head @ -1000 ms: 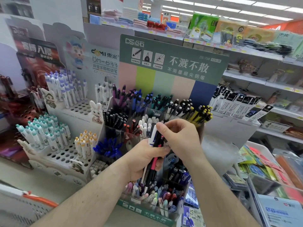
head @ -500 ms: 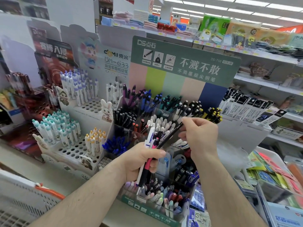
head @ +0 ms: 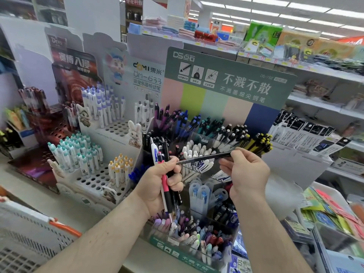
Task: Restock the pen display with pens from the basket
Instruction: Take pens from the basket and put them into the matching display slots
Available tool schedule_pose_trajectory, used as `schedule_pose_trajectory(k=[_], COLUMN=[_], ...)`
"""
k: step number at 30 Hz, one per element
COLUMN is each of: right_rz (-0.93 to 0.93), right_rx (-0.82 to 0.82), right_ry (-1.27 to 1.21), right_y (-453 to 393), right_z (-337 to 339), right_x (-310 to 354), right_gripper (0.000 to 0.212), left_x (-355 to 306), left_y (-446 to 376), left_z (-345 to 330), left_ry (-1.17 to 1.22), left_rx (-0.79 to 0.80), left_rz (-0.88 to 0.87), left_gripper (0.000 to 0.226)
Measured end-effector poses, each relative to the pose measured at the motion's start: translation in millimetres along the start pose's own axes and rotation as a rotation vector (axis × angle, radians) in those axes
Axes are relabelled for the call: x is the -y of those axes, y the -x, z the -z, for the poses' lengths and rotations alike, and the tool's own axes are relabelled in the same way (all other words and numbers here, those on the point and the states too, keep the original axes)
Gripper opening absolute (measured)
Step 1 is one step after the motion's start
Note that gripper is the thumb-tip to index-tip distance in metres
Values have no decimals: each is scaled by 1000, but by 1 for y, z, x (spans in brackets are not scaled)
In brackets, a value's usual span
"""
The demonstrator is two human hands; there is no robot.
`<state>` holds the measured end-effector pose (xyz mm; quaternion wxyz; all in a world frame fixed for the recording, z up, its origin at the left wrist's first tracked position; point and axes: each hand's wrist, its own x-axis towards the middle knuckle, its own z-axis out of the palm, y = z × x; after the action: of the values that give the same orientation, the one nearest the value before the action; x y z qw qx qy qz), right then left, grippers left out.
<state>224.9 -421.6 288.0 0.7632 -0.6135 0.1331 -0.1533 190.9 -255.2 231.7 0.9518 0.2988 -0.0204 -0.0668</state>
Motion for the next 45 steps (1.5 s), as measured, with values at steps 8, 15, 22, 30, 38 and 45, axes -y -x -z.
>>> schedule_pose_trajectory(k=[8, 15, 22, 30, 38, 45], right_rz=[-148, 397, 799, 786, 636, 336], right_rx=[105, -27, 95, 490, 550, 825], right_ry=[-63, 69, 375, 1019, 910, 624], right_y=[9, -5, -8, -9, 7, 47], right_z=[-15, -49, -99, -133, -132, -104], right_x=[-9, 3, -13, -34, -20, -6], right_gripper=[11, 12, 16, 24, 19, 31], left_x=[-15, -35, -48, -56, -54, -46], left_y=[5, 15, 32, 44, 47, 41], left_z=[10, 21, 22, 30, 26, 17], left_ry=[251, 105, -53, -184, -330, -391], left_rx=[216, 20, -83, -87, -88, -87], left_rz=[-47, -124, -173, -125, -81, -11], left_gripper=[33, 47, 8, 10, 9, 10])
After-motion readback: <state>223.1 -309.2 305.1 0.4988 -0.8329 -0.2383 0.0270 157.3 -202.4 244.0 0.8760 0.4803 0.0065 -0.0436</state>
